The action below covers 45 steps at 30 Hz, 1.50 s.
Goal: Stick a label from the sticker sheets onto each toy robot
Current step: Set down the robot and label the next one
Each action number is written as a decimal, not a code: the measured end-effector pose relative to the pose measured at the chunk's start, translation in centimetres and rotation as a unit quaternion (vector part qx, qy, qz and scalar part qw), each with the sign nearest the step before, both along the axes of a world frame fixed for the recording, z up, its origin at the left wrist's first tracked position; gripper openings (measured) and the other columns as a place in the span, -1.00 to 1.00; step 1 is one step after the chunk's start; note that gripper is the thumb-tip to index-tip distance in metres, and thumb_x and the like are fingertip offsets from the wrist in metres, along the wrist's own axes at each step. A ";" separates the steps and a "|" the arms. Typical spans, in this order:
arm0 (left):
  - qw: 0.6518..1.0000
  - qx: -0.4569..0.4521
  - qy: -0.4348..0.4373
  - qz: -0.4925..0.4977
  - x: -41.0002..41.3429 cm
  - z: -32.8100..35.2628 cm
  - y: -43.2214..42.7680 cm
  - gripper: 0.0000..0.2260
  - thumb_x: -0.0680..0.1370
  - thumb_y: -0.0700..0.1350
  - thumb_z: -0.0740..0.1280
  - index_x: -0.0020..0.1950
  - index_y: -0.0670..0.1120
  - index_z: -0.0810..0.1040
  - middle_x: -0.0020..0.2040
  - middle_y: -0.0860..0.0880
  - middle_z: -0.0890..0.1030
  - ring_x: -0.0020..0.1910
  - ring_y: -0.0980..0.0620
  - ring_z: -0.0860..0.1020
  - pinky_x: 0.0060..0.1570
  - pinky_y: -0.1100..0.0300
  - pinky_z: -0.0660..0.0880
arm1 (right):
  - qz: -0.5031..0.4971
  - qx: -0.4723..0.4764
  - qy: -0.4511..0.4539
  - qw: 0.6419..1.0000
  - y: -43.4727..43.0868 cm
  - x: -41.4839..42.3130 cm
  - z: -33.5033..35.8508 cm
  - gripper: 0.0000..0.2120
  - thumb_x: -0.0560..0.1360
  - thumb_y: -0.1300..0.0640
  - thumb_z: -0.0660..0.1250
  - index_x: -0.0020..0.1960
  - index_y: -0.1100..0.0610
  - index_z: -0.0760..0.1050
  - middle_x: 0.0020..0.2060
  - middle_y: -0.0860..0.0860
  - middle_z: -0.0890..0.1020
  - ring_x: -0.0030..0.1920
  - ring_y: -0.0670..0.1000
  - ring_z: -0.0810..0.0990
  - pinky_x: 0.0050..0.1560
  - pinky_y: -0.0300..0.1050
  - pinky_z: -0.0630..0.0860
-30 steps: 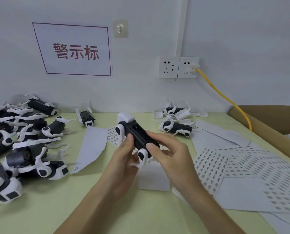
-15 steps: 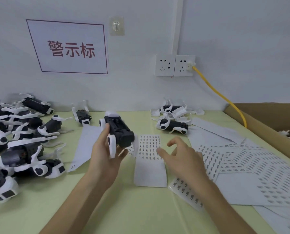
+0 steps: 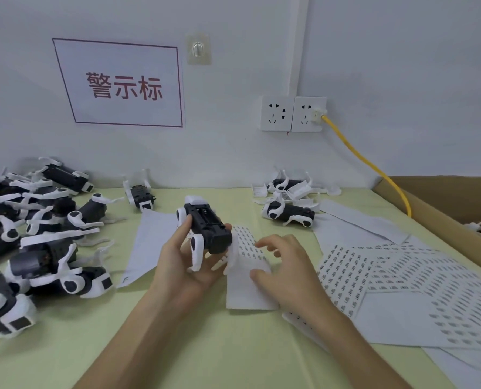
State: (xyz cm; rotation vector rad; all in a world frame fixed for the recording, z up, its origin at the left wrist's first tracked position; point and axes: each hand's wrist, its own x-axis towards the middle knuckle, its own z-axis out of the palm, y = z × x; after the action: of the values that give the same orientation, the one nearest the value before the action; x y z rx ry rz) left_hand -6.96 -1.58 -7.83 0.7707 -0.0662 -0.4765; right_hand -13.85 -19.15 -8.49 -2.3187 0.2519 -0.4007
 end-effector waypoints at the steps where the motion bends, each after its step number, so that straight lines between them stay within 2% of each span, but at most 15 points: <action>1: 1.000 -0.004 -0.002 0.002 -0.1 0.1 0.0 -0.65 0.64 0.11 0.34 0.29 -0.08 0.67 0.17 -0.19 0.70 -0.02 -0.17 0.70 0.06 -0.03 0.51 | 0.022 -0.001 -0.025 0.999 0.1 0.1 0.0 -0.59 0.41 0.16 0.47 0.20 -0.14 0.54 0.12 -0.18 0.46 0.17 -0.14 0.47 0.18 -0.20 0.42; 2: 1.000 -0.004 -0.004 0.002 -0.2 0.2 -0.1 -0.62 0.64 0.11 0.34 0.36 -0.08 0.61 0.18 -0.19 0.70 0.00 -0.17 0.71 0.05 -0.03 0.56 | 0.043 -0.001 -0.049 0.998 0.2 0.1 0.0 -0.60 0.41 0.20 0.47 0.20 -0.10 0.57 0.12 -0.18 0.48 0.14 -0.16 0.48 0.17 -0.25 0.41; 4: 1.000 -0.006 -0.008 -0.002 -0.3 0.1 -0.2 -0.61 0.65 0.10 0.34 0.38 -0.09 0.60 0.17 -0.20 0.70 0.02 -0.16 0.72 -0.03 -0.01 0.64 | 0.061 0.017 -0.089 0.994 0.5 0.2 -0.1 -0.68 0.43 0.21 0.49 0.15 -0.04 0.63 0.05 -0.19 0.56 0.06 -0.20 0.53 0.12 -0.34 0.41; 6: 1.000 -0.013 -0.016 -0.007 -0.4 0.1 -0.3 -0.65 0.65 0.09 0.33 0.28 -0.12 0.67 0.13 -0.19 0.70 0.02 -0.15 0.72 -0.07 0.00 0.66 | 0.054 0.047 -0.115 0.991 0.7 0.2 -0.2 -0.80 0.46 0.19 0.49 0.05 -0.01 0.67 -0.04 -0.19 0.62 0.00 -0.19 0.58 0.03 -0.39 0.43; 8: 0.999 -0.019 -0.023 -0.014 -0.5 0.0 -0.4 -0.67 0.67 0.09 0.31 0.18 -0.12 0.71 0.12 -0.17 0.70 0.06 -0.13 0.71 0.01 -0.03 0.66 | 0.043 0.065 -0.123 0.989 0.7 0.3 -0.4 -0.87 0.48 0.18 0.48 0.00 0.01 0.69 -0.09 -0.17 0.66 -0.05 -0.18 0.61 -0.03 -0.41 0.44; 10: 0.999 -0.013 -0.035 -0.017 -0.5 -0.1 -0.5 -0.67 0.67 0.09 0.31 0.20 -0.12 0.70 0.12 -0.16 0.69 0.10 -0.12 0.70 0.09 -0.05 0.64 | 0.035 0.075 -0.125 0.989 0.6 0.3 -0.4 -0.90 0.47 0.16 0.49 -0.03 0.00 0.70 -0.12 -0.16 0.66 -0.10 -0.17 0.62 -0.08 -0.41 0.43; 14: 0.999 -0.003 -0.048 -0.026 -0.7 0.0 -0.6 -0.58 0.67 0.09 0.30 0.42 -0.15 0.58 0.20 -0.10 0.66 0.18 -0.11 0.66 0.16 -0.08 0.61 | 0.026 0.077 -0.132 0.988 0.5 0.3 -0.4 -0.93 0.43 0.16 0.53 -0.13 0.00 0.70 -0.19 -0.14 0.66 -0.16 -0.15 0.61 -0.16 -0.39 0.43; 21: 0.994 0.051 -0.091 -0.037 -1.2 0.3 -0.8 -0.60 0.67 0.10 0.29 0.36 -0.13 0.63 0.16 -0.19 0.67 0.10 -0.11 0.69 -0.01 0.05 0.66 | 0.022 0.083 -0.129 0.988 0.6 0.2 -0.5 -0.88 0.42 0.11 0.52 -0.29 0.00 0.67 -0.34 -0.16 0.65 -0.30 -0.11 0.59 -0.34 -0.31 0.45; 26: 0.991 0.077 -0.109 -0.030 -1.4 0.4 -1.1 -0.62 0.65 0.10 0.29 0.34 -0.07 0.66 0.16 -0.11 0.69 0.10 -0.09 0.68 0.12 0.05 0.60 | 0.020 0.045 -0.118 0.992 0.6 0.3 -0.7 -0.84 0.45 0.19 0.46 -0.29 0.02 0.67 -0.34 -0.15 0.64 -0.28 -0.10 0.60 -0.38 -0.29 0.45; 29: 0.989 0.089 -0.114 -0.031 -1.5 0.5 -1.1 -0.57 0.61 0.11 0.30 0.39 -0.09 0.61 0.12 -0.15 0.70 0.09 -0.07 0.69 0.05 0.09 0.65 | 0.024 0.040 -0.113 0.992 0.5 0.3 -0.7 -0.82 0.47 0.20 0.43 -0.28 0.00 0.67 -0.33 -0.21 0.65 -0.28 -0.14 0.59 -0.37 -0.34 0.45; 33: 0.988 0.101 -0.114 -0.028 -1.6 0.7 -1.1 -0.51 0.55 0.12 0.33 0.39 -0.11 0.60 0.09 -0.18 0.71 0.08 -0.08 0.70 0.12 0.02 0.58 | 0.021 0.042 -0.103 0.994 0.4 0.3 -0.4 -0.81 0.49 0.16 0.43 -0.26 -0.02 0.69 -0.33 -0.24 0.67 -0.30 -0.19 0.61 -0.30 -0.38 0.46; 37: 0.988 0.109 -0.108 -0.025 -1.7 0.8 -1.2 -0.46 0.53 0.13 0.34 0.47 -0.04 0.53 0.18 -0.32 0.66 0.12 -0.10 0.70 0.02 0.08 0.65 | 0.006 0.058 -0.097 0.994 0.1 0.2 0.0 -0.81 0.50 0.17 0.42 -0.25 -0.01 0.69 -0.35 -0.22 0.67 -0.29 -0.20 0.62 -0.26 -0.39 0.46; 39: 0.989 0.106 -0.102 -0.023 -1.8 0.8 -1.2 -0.44 0.52 0.13 0.35 0.50 -0.03 0.51 0.17 -0.30 0.60 0.11 -0.11 0.70 0.02 0.08 0.66 | 0.008 0.061 -0.100 0.993 0.1 0.1 0.2 -0.81 0.51 0.17 0.42 -0.25 -0.01 0.69 -0.34 -0.23 0.67 -0.28 -0.20 0.63 -0.24 -0.40 0.46; 42: 0.990 0.105 -0.094 -0.020 -1.7 0.8 -1.1 -0.48 0.54 0.13 0.34 0.46 -0.06 0.55 0.17 -0.26 0.66 0.06 -0.11 0.70 0.11 0.00 0.59 | 0.029 0.075 -0.094 0.992 0.3 -0.1 0.4 -0.85 0.49 0.13 0.45 -0.24 -0.05 0.68 -0.32 -0.26 0.67 -0.28 -0.20 0.62 -0.25 -0.40 0.46; 45: 0.991 0.098 -0.084 -0.023 -1.6 0.7 -0.9 -0.52 0.56 0.13 0.33 0.37 -0.13 0.62 0.14 -0.24 0.70 0.03 -0.12 0.70 0.06 0.01 0.59 | 0.043 0.088 -0.085 0.991 0.5 -0.2 0.4 -0.89 0.45 0.06 0.50 -0.25 -0.07 0.68 -0.32 -0.22 0.67 -0.31 -0.17 0.59 -0.29 -0.38 0.47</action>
State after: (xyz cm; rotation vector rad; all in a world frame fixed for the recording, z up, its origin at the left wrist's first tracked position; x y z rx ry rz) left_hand -8.57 -2.52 -7.09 1.0038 -0.1962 -0.4647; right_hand -14.03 -18.65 -8.13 -2.0997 0.0989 -0.5099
